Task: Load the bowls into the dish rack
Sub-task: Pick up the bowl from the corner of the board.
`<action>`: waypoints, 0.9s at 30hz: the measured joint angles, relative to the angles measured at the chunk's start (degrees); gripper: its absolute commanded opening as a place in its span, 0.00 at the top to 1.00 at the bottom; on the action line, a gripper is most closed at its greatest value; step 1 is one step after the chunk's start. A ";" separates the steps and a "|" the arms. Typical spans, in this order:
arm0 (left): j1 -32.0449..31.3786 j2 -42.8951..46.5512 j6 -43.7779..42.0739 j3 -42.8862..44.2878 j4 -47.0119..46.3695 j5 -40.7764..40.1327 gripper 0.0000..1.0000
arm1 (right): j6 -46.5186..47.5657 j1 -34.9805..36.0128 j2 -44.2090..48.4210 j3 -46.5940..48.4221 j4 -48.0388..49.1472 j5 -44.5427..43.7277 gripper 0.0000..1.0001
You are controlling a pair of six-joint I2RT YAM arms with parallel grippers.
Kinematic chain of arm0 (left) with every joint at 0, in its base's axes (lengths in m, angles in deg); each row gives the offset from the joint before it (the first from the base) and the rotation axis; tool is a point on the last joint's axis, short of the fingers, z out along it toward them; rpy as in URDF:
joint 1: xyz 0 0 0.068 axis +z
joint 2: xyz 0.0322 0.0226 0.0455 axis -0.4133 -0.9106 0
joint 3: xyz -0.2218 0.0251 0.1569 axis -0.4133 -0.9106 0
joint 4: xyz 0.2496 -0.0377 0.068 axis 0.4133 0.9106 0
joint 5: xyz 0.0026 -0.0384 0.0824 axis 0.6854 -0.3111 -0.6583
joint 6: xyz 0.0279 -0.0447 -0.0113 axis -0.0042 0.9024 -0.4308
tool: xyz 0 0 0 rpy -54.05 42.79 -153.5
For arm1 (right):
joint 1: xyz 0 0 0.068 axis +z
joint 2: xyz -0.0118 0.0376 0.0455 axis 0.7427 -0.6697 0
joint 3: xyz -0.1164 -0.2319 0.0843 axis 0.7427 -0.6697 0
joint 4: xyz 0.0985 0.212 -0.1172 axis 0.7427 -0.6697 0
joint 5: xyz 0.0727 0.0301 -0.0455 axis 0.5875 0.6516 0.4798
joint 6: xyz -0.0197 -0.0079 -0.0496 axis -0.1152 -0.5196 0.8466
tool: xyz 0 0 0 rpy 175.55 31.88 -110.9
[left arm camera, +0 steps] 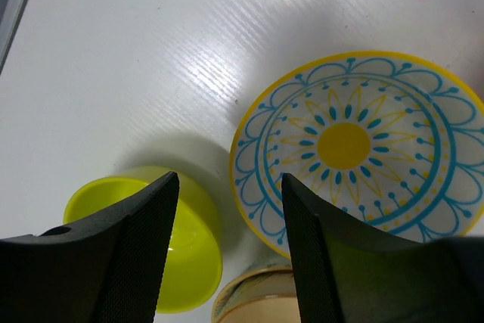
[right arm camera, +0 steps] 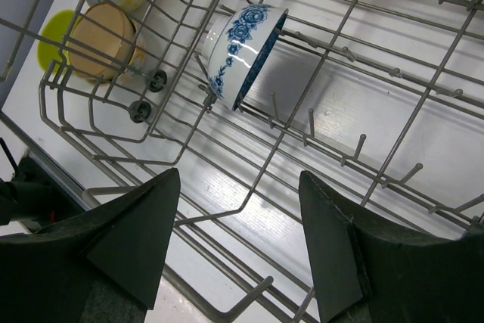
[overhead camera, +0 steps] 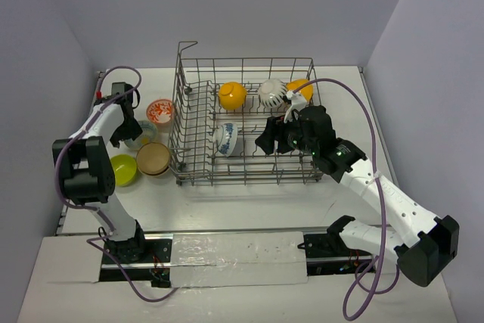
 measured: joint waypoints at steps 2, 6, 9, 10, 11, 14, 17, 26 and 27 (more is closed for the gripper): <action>0.00 -1.01 -0.02 -0.09 -0.72 0.00 0.40 | 0.00 0.00 -0.04 0.00 0.00 0.00 0.28; 0.00 -3.32 -0.13 -0.59 -2.43 -0.07 0.43 | 0.00 0.00 -0.17 0.00 0.00 0.00 0.28; 0.00 -3.93 -0.20 -1.84 -3.50 -0.20 0.53 | 0.00 0.00 -0.22 0.00 0.00 0.00 0.28; 0.00 -4.02 -0.17 -2.21 -3.78 -0.35 0.56 | 0.00 0.00 -0.24 0.00 0.00 0.00 0.28; 0.00 -4.04 -0.15 -2.49 -4.09 -0.46 0.68 | 0.00 0.00 -0.26 0.00 0.02 0.00 0.28; -0.04 -4.04 -0.02 -2.62 -5.07 -1.09 0.79 | 0.00 0.00 -0.28 0.00 0.02 0.00 0.28; 0.00 -3.96 -0.04 -2.56 -6.01 -1.73 0.80 | 0.00 0.00 -0.28 0.00 0.04 0.24 0.28; -0.09 -3.91 0.00 -2.80 -6.54 -2.23 0.84 | 0.00 0.00 -0.28 0.00 0.09 0.42 0.28; -0.11 -3.80 0.04 -2.89 -6.60 -2.29 0.84 | 0.00 0.00 -0.28 0.00 0.09 0.42 0.28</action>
